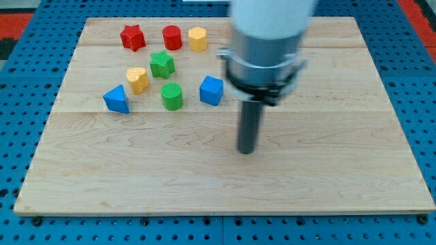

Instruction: Move your arm to the top left

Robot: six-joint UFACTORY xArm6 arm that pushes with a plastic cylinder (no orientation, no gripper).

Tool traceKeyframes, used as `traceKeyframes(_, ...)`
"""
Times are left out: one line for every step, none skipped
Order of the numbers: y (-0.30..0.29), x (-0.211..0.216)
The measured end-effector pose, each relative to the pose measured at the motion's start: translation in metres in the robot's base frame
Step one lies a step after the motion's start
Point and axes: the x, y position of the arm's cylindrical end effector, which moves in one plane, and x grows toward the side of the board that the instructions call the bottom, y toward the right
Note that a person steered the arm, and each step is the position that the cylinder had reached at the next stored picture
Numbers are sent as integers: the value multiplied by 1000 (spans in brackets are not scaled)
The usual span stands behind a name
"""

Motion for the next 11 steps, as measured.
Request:
traceKeyframes(-88,-11)
traceKeyframes(-143,-37)
traceKeyframes(-195,-56)
traceKeyframes(-237,-75)
traceKeyframes(-268,-106)
traceKeyframes(-283,-155)
traceKeyframes(-290,-199)
traceKeyframes(-290,-237)
traceKeyframes(-281,-271)
traceKeyframes(-234,-283)
traceKeyframes(-174,-281)
